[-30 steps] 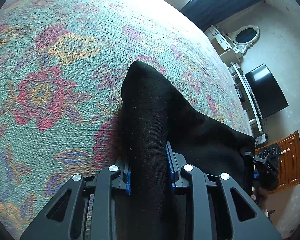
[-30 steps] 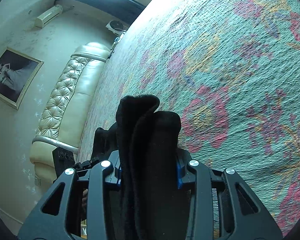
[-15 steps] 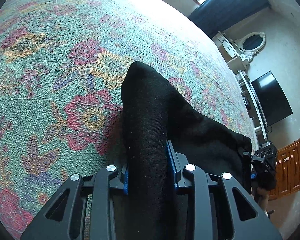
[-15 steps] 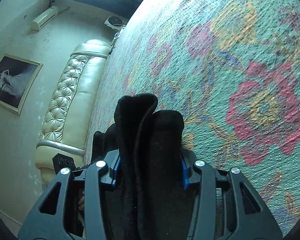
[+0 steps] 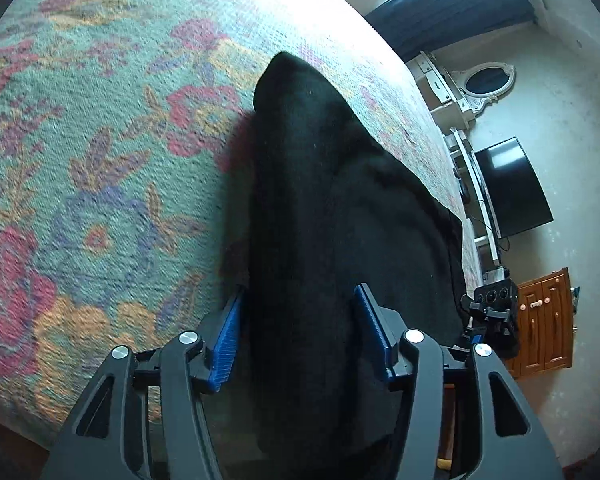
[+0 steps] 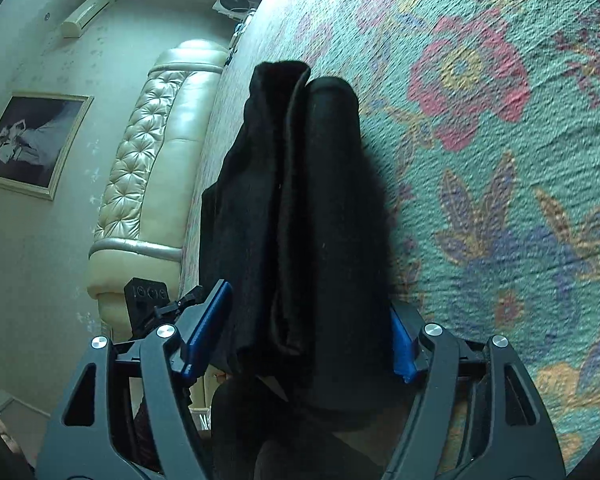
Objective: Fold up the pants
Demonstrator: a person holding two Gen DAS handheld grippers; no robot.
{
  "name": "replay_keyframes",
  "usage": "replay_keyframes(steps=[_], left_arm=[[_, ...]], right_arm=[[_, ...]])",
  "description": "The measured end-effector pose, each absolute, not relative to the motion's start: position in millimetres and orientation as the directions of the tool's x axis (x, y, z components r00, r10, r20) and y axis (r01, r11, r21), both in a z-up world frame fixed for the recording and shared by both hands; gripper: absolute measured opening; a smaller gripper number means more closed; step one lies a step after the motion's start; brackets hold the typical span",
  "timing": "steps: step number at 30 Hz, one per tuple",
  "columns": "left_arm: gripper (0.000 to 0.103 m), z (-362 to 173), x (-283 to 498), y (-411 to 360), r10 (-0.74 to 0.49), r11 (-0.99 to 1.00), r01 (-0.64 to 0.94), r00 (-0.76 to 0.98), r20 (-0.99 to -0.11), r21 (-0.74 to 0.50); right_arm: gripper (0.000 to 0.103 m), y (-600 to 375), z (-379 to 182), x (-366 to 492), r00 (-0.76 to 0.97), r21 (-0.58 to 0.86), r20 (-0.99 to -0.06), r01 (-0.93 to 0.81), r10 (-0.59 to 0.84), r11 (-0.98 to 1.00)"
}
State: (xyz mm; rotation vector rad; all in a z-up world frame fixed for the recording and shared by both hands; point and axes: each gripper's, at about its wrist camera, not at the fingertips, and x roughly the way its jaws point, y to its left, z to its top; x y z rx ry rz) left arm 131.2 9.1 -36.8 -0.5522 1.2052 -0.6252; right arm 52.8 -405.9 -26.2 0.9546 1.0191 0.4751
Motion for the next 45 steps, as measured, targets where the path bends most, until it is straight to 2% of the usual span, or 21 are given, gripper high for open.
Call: replay_keyframes(steps=[4,5,6,7,9,13,16,38,40,45], left_arm=[[0.057,-49.7,130.1,13.4,-0.738,0.668,0.108,0.223,-0.637,-0.736],[0.050,-49.7,129.8,14.4,-0.739,0.667,0.115,0.224,-0.635,-0.736],[0.044,-49.3,129.0,15.3,-0.735,0.673,0.124,0.224,-0.640,-0.730],[0.042,-47.5,127.9,14.0,-0.720,0.690,0.132,0.232,-0.654,-0.712],[0.035,-39.6,124.6,7.0,-0.678,0.732,0.162,0.260,-0.687,-0.662],[0.029,-15.8,117.2,-9.4,-0.581,0.814,0.248,0.332,-0.743,-0.525],[0.029,-13.1,115.7,-7.2,-0.553,0.833,0.240,0.354,-0.754,-0.499],[0.029,-13.9,102.0,23.2,-0.537,0.840,0.159,0.381,-0.753,-0.519],[0.031,-13.0,101.7,22.9,-0.538,0.840,0.174,0.380,-0.752,-0.513],[0.043,-7.2,100.6,33.3,-0.588,0.805,0.178,0.365,-0.722,-0.566]], right_arm=[[0.070,-399.1,-22.9,47.5,0.459,0.836,-0.506,0.054,0.730,0.546],[0.067,-397.8,-22.5,47.9,0.451,0.829,-0.517,0.052,0.727,0.557],[0.055,-394.3,-21.7,49.8,0.442,0.820,-0.530,0.051,0.724,0.570],[0.048,-392.8,-22.7,50.0,0.437,0.817,-0.535,0.051,0.723,0.574],[0.045,-391.0,-21.3,50.0,0.449,0.819,-0.531,0.053,0.718,0.572],[0.041,-384.2,-13.3,50.9,0.464,0.808,-0.537,0.045,0.704,0.587],[0.040,-373.0,-9.5,53.4,0.460,0.802,-0.543,0.035,0.702,0.597],[0.040,-347.9,-20.4,58.8,0.439,0.818,-0.526,0.025,0.729,0.575],[0.042,-350.1,-22.5,57.5,0.443,0.822,-0.522,0.032,0.729,0.569],[0.053,-357.6,-20.0,56.0,0.437,0.817,-0.534,0.046,0.724,0.575]])
